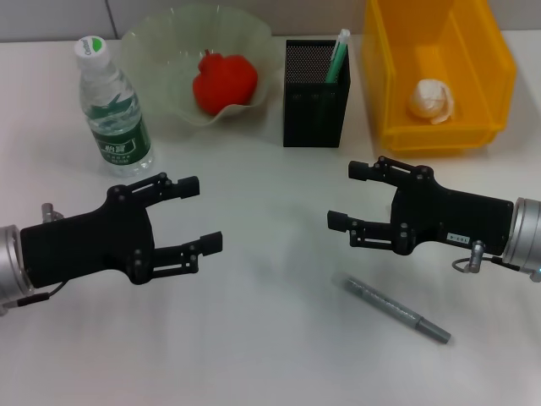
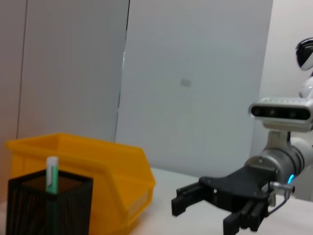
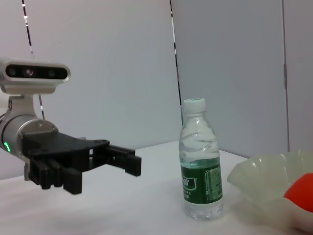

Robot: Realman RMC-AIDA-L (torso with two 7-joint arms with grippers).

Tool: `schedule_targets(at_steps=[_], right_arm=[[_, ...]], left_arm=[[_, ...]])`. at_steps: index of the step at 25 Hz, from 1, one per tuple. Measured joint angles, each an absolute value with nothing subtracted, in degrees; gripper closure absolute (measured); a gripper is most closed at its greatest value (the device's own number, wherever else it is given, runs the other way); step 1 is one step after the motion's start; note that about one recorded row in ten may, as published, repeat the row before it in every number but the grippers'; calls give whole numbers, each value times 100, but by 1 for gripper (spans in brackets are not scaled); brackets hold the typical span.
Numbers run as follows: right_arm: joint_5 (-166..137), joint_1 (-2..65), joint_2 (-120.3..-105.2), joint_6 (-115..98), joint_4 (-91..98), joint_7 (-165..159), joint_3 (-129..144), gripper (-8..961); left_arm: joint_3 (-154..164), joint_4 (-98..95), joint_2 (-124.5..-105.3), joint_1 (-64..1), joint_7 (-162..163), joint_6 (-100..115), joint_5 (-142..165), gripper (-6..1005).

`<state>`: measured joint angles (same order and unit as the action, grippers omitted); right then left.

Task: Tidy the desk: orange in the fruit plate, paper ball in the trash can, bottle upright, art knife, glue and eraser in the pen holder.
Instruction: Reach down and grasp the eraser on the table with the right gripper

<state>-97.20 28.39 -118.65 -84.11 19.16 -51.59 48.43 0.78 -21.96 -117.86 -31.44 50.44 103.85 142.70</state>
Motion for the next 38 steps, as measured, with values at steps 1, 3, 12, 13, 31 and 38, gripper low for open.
schedule_targets(at_steps=[1, 3, 12, 13, 31, 38], right_arm=[[-9720, 2839, -11865, -8411, 1916, -5159, 4843, 220], [-9720, 2839, -11865, -8411, 1916, -5159, 4843, 220], [-9720, 2852, -11865, -8411, 1916, -5159, 4843, 222], [-9720, 2857, -11865, -8411, 1916, -5159, 4843, 222], [-9720, 2865, -11874, -8403, 1916, -5090, 4837, 225], [-9685, 2874, -11886, -8478, 1938, -5235, 4805, 226]], left_arm=[[80, -2209, -11787, -3129, 5044, 10370, 14276, 157], [83, -2222, -11792, -3084, 5013, 10307, 14285, 157], [172, -2180, -11821, -2973, 4703, 9972, 14286, 157], [172, -2180, -11821, -2973, 4703, 9972, 14286, 157], [325, -1704, -11847, -2857, 4114, 9317, 14246, 157], [326, -1702, -11848, -2888, 4112, 9307, 14249, 157]])
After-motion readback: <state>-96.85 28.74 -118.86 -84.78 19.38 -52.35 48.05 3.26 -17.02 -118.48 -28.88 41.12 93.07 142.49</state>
